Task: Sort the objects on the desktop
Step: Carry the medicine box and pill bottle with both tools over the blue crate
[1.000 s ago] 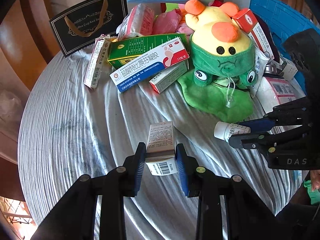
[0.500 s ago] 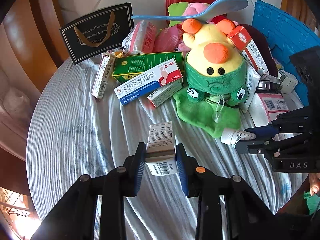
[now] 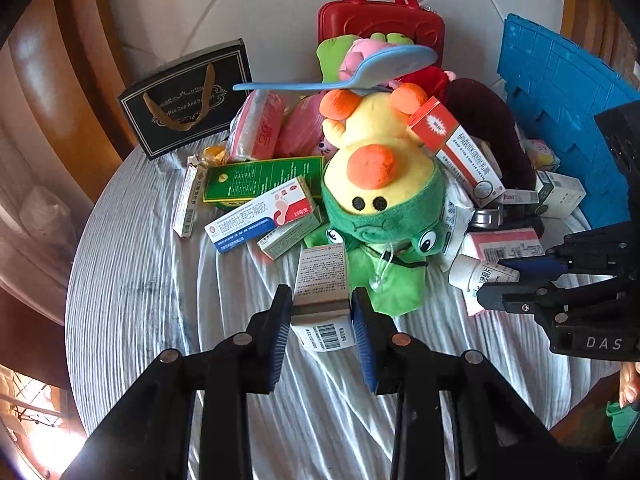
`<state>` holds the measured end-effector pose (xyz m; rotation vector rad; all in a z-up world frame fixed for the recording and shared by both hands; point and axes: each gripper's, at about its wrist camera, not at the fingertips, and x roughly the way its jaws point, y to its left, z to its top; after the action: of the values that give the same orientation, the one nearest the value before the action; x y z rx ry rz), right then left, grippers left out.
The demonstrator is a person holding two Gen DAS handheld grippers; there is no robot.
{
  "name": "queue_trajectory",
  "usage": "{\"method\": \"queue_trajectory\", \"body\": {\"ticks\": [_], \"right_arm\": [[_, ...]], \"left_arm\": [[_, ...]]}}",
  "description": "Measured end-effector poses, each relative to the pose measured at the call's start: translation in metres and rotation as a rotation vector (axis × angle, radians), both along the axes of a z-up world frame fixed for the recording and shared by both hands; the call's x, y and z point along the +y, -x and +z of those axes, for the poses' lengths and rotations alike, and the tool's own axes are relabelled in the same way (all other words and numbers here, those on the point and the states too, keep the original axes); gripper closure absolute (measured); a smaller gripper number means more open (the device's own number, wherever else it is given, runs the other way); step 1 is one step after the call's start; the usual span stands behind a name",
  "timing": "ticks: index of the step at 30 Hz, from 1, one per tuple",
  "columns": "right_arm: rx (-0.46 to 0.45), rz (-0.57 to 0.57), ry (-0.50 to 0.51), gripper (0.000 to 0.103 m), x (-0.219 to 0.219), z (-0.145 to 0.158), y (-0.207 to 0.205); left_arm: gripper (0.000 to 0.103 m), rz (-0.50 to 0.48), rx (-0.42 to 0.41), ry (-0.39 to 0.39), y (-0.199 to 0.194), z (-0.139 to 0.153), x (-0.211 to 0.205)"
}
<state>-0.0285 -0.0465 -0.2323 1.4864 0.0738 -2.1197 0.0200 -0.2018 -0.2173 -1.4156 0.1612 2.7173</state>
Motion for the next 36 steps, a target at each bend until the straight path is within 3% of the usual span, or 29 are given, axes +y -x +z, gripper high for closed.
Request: {"method": "queue_trajectory", "body": {"ticks": [15,36], "right_arm": [[0.074,-0.028,0.023,0.076,0.071,0.058,0.009],[0.229,-0.063,0.124,0.076,0.179,0.164,0.007]], "left_arm": [[0.073,-0.030,0.063,0.024,0.015,0.050,0.074],[0.073,-0.094,0.202,0.015,0.040,0.148,0.193]]}}
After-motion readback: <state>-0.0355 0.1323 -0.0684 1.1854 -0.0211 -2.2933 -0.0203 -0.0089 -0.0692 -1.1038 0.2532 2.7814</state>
